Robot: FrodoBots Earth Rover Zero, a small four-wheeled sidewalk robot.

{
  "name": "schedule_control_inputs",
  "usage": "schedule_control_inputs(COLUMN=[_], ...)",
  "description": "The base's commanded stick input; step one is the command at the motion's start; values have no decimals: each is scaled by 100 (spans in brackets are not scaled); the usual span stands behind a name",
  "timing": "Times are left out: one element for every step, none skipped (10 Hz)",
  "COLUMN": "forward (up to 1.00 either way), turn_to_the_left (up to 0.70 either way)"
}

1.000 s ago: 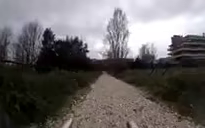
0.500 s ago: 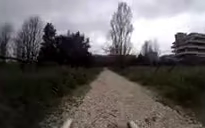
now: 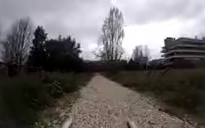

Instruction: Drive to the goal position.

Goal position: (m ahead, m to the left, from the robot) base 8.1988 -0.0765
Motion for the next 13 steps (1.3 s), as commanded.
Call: schedule_control_inputs(forward=[70,70,70,70,70,70,70,70,70,70,70,70,70], turn_to_the_left=[-13,-35,-35,-13,0,0,0,0,0,0,0,0,0])
